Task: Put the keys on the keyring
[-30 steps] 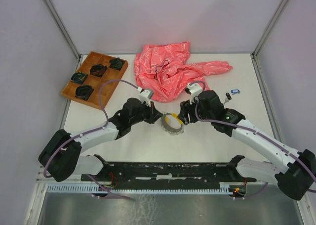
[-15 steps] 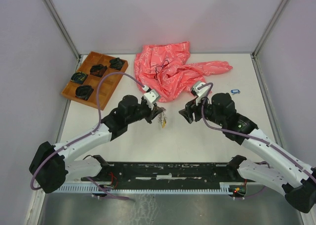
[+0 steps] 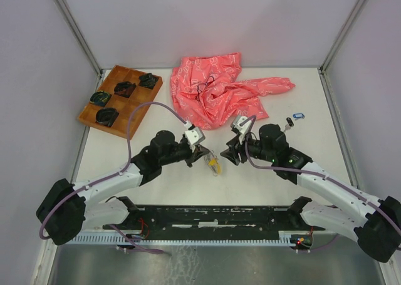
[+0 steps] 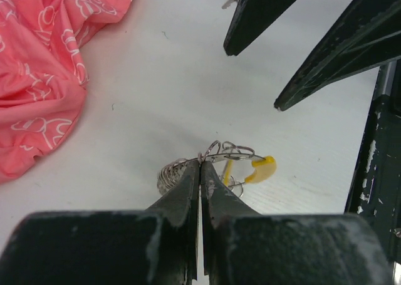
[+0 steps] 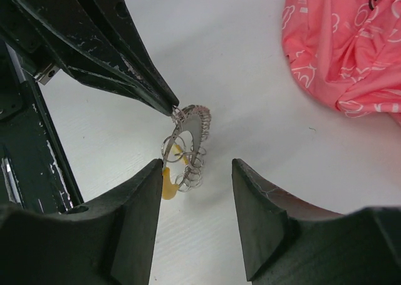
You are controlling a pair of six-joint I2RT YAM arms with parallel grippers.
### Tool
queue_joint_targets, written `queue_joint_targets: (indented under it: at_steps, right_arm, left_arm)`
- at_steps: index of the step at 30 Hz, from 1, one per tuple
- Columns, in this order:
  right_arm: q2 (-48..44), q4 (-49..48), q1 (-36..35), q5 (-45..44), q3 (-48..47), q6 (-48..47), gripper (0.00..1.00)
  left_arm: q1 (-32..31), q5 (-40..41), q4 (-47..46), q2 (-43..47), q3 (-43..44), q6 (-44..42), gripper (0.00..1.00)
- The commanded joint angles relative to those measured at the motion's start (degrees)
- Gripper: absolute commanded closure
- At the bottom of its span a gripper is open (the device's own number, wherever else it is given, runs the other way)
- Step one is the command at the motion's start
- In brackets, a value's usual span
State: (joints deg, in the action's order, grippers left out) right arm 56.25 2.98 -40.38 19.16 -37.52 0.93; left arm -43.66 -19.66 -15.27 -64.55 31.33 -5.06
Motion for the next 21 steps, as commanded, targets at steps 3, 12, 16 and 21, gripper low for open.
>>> queue_joint_targets:
  at_steps: [3,12,16,21]
  right_arm:
    - [1.99,-7.59,0.11,5.44,0.39,-0.5,0.49]
    - [4.98,-10.19,0.06,10.79,-0.29,-0.4,0.63]
    - [6.44,-10.2,-0.02,13.06,-0.48,-0.44,0.7]
    - [7.49,-10.26,0.04,15.04,-0.8,-0.05,0.74]
  left_arm:
    - [-1.22,-4.14,-8.09,1.82,-1.38,-2.55,0.97]
    - [-1.57,-5.03,-8.11,3.33,-1.2,-3.45,0.97]
    - [-1.6,-5.23,-8.2,3.64,-1.23,-3.33,0.97]
    - [-1.62,-5.21,-8.2,3.25,-1.13,-3.12,0.97]
